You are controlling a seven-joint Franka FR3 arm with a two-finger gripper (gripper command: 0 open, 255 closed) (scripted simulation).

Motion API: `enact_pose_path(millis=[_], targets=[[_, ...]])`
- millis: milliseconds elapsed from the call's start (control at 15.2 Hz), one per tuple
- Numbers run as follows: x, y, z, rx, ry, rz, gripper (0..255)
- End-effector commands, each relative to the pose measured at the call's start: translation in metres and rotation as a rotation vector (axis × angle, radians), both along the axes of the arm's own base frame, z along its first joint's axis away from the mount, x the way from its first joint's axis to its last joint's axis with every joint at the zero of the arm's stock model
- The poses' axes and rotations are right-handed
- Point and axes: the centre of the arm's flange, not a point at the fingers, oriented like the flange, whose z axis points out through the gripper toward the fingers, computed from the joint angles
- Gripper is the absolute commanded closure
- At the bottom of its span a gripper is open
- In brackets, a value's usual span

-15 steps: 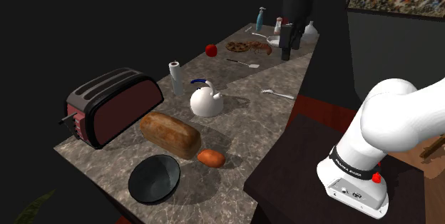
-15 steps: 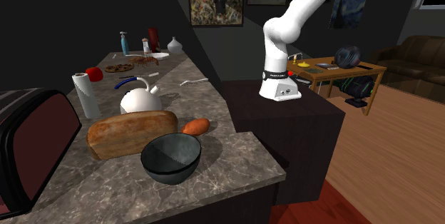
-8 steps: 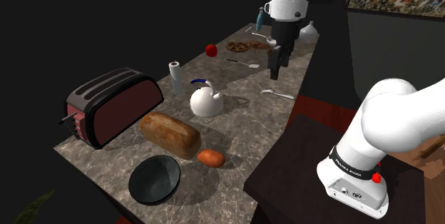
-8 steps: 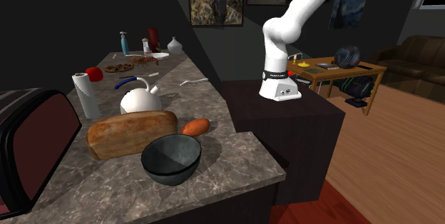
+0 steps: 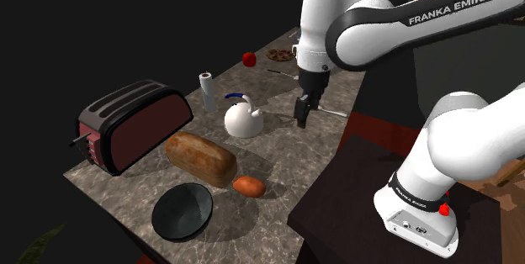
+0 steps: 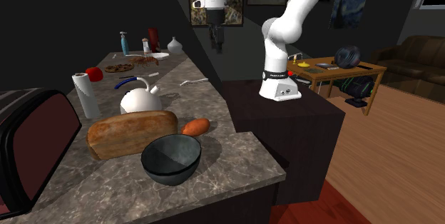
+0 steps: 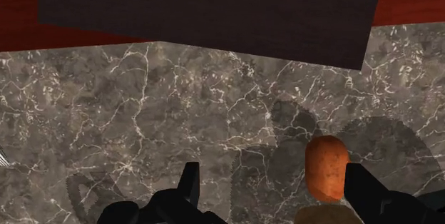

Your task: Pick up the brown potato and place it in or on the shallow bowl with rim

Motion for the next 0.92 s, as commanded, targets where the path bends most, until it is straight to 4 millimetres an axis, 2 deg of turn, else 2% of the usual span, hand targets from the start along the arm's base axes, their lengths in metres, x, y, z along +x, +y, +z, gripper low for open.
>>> enact_pose_path(millis=[0,858], targets=[[0.003,0.014,-0.021,0.001,-0.019,0.008,0],[0.028,0.100,-0.164,-0.002,-0.109,0.058,0]])
